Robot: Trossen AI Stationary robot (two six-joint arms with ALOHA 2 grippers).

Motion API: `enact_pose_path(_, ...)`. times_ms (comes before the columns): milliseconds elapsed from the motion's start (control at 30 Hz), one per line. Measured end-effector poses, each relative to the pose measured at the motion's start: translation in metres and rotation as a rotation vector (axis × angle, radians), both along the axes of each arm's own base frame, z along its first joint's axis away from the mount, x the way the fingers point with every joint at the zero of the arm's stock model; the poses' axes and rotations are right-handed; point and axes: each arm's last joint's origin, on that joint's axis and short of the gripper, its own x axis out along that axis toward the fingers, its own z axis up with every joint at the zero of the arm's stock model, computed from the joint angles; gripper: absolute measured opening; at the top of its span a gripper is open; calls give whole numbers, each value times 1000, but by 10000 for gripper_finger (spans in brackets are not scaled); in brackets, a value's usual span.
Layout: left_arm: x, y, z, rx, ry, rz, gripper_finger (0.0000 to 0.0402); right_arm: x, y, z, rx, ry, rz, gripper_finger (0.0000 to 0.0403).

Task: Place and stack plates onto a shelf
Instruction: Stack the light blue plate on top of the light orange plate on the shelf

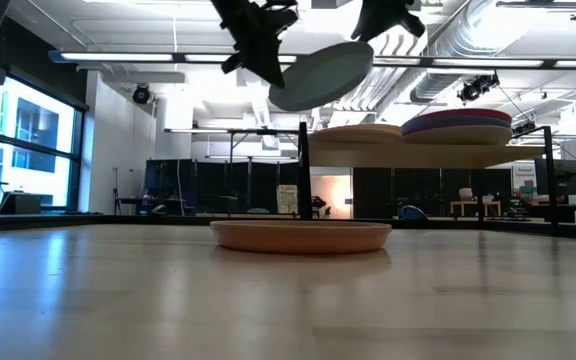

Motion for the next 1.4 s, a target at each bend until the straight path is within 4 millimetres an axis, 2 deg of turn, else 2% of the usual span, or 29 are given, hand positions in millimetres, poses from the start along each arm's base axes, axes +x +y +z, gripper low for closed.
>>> enact_pose_path(200, -1, -3, -2, -4, 33, -19, 1, 4, -4, -3, -64, 36, -25, 53)
enact_pose_path(467, -3, -4, -4, -15, 59, -21, 1, 7, -4, 1, -202, 71, 113, 52)
enact_pose_path(800, -3, -4, -4, -14, 58, -21, 1, 9, -11, 3, -198, 25, 156, 46)
enact_pose_path(933, -3, -4, -4, -15, 57, -21, 1, 4, -16, -1, -157, 58, 142, 63)
enact_pose_path(1200, -1, -8, -4, -4, 63, -22, 1, 0, -21, -7, -47, 56, 76, 125)
enact_pose_path(1400, -2, -9, -5, -4, 83, -15, 1, 5, -8, -10, 3, 76, 124, 127)
